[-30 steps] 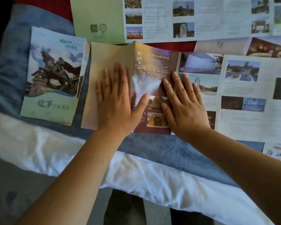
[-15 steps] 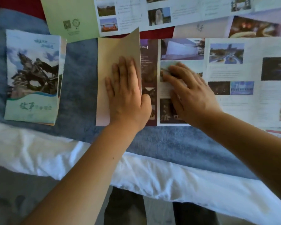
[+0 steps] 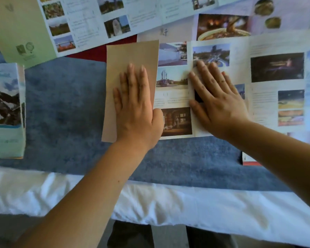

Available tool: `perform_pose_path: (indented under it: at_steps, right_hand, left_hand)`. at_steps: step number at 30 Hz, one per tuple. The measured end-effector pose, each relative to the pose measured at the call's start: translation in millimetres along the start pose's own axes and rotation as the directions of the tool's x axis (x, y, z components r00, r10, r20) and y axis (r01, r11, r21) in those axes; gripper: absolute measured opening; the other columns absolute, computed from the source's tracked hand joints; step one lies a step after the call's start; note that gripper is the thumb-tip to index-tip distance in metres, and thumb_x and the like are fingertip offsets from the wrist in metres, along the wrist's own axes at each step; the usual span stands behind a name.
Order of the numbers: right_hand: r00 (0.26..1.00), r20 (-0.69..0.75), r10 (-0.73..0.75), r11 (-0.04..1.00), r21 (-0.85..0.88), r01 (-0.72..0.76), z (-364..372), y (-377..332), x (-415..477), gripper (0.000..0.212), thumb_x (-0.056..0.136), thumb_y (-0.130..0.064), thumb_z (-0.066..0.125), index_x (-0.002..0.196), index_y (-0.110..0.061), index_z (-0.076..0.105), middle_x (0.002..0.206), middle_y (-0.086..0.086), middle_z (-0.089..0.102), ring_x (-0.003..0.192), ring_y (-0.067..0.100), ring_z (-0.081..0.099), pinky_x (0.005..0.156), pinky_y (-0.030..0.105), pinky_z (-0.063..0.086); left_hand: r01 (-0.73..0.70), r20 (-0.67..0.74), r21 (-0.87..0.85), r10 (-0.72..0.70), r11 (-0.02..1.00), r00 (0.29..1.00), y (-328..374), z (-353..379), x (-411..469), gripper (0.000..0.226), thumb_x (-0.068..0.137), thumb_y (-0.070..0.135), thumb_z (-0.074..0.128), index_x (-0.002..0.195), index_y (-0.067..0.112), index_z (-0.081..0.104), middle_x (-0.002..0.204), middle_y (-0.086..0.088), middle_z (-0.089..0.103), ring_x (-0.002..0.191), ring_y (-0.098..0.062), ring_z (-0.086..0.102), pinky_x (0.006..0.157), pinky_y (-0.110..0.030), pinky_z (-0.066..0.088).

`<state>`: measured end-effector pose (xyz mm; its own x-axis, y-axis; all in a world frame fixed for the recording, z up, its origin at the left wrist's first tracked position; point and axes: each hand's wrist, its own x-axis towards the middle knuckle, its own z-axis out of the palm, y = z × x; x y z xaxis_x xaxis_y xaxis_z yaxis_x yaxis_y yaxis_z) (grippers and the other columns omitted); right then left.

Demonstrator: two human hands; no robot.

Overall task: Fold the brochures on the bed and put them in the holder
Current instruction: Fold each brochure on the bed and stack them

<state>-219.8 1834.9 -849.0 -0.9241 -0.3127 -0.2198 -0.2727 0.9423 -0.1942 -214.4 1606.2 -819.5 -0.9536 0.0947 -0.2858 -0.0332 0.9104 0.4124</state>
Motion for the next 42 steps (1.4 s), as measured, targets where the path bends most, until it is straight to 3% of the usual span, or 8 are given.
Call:
perform_pose_path:
  at_steps: [7,10,14,18,22,26,32,42]
  right_hand:
    - [0.997,-0.069,0.040,0.998,0.042,-0.037,4.0,-3.0,-0.4,0.065,0.111,-0.045,0.022,0.166,-0.014,0.007,0.174,0.004,0.001,0.160,0.021,-0.002,0.131,0.041,0.004]
    - [0.995,-0.101,0.013,0.998,0.066,-0.007,1.4,0.8,-2.7,0.061,0.111,-0.039,0.027,0.165,-0.011,0.016,0.173,0.008,0.009,0.160,0.024,0.004,0.131,0.042,0.006]
    - [0.983,-0.166,0.075,0.997,-0.002,-0.077,-1.7,20.5,-17.0,0.061,0.109,-0.047,0.031,0.163,-0.019,0.030,0.171,0.015,0.016,0.159,0.036,0.009,0.129,0.052,0.005]
    - [0.981,-0.150,0.127,0.986,-0.086,-0.141,1.0,42.4,-36.9,0.063,0.108,-0.056,0.024,0.165,-0.033,0.016,0.174,0.010,0.006,0.160,0.035,0.002,0.128,0.056,0.001]
    - [0.977,-0.161,0.139,0.986,-0.074,-0.152,8.3,45.0,-39.6,0.063,0.108,-0.056,0.023,0.166,-0.033,0.013,0.174,0.010,0.004,0.160,0.034,0.001,0.128,0.057,0.005]
    - [0.974,-0.167,0.153,0.984,-0.070,-0.166,12.7,43.0,-38.3,0.063,0.108,-0.057,0.021,0.166,-0.034,0.010,0.174,0.010,0.002,0.160,0.034,-0.001,0.128,0.056,0.005]
    - [0.976,-0.156,0.152,0.986,-0.039,-0.160,13.6,34.8,-37.8,0.063,0.108,-0.056,0.021,0.166,-0.033,0.010,0.174,0.011,0.002,0.160,0.035,-0.001,0.128,0.057,0.004]
    - [0.994,-0.062,0.089,0.996,0.025,-0.088,18.0,-34.4,-18.3,0.065,0.108,-0.057,0.020,0.166,-0.031,0.008,0.174,0.012,-0.004,0.160,0.033,-0.006,0.129,0.051,0.000]
  left_hand:
    - [-0.003,0.044,0.143,-0.004,0.990,0.999,40.3,21.9,2.2,0.089,0.084,0.032,0.029,0.164,0.014,-0.004,0.171,-0.016,-0.012,0.158,-0.035,-0.014,0.127,-0.054,-0.008]
    - [-0.014,0.057,0.210,0.002,0.978,0.998,51.5,27.7,2.2,0.089,0.082,0.034,0.025,0.164,0.014,-0.003,0.171,-0.017,-0.010,0.158,-0.036,-0.012,0.127,-0.056,-0.006]
    - [0.011,0.067,0.213,-0.026,0.977,0.997,63.1,31.8,7.1,0.093,0.076,0.039,0.012,0.164,0.014,-0.006,0.171,-0.017,-0.012,0.158,-0.036,-0.013,0.126,-0.055,-0.009]
    - [0.007,0.100,0.202,-0.028,0.979,0.995,70.2,38.2,16.6,0.091,0.079,0.042,0.012,0.163,0.014,-0.012,0.170,-0.016,-0.018,0.157,-0.035,-0.018,0.125,-0.050,-0.014]
    - [0.005,0.090,0.196,-0.023,0.981,0.996,76.4,49.3,22.0,0.088,0.090,0.049,0.023,0.163,0.014,-0.010,0.169,-0.020,-0.020,0.156,-0.037,-0.018,0.126,-0.052,-0.011]
    - [-0.008,0.006,0.231,0.007,0.973,1.000,72.4,57.5,21.9,0.081,0.099,0.058,0.018,0.165,0.015,-0.003,0.170,-0.021,-0.013,0.158,-0.038,-0.011,0.127,-0.052,-0.006]
    - [-0.161,-0.056,0.292,0.185,0.943,0.981,40.5,58.1,17.8,0.069,0.105,0.054,0.022,0.166,0.025,0.010,0.173,-0.013,0.001,0.159,-0.032,0.000,0.129,-0.048,0.004]
    - [-0.140,-0.097,0.348,0.184,0.927,0.978,-37.3,33.4,4.8,0.069,0.105,0.052,0.028,0.165,0.024,0.013,0.173,-0.012,0.006,0.159,-0.032,0.003,0.128,-0.050,0.004]
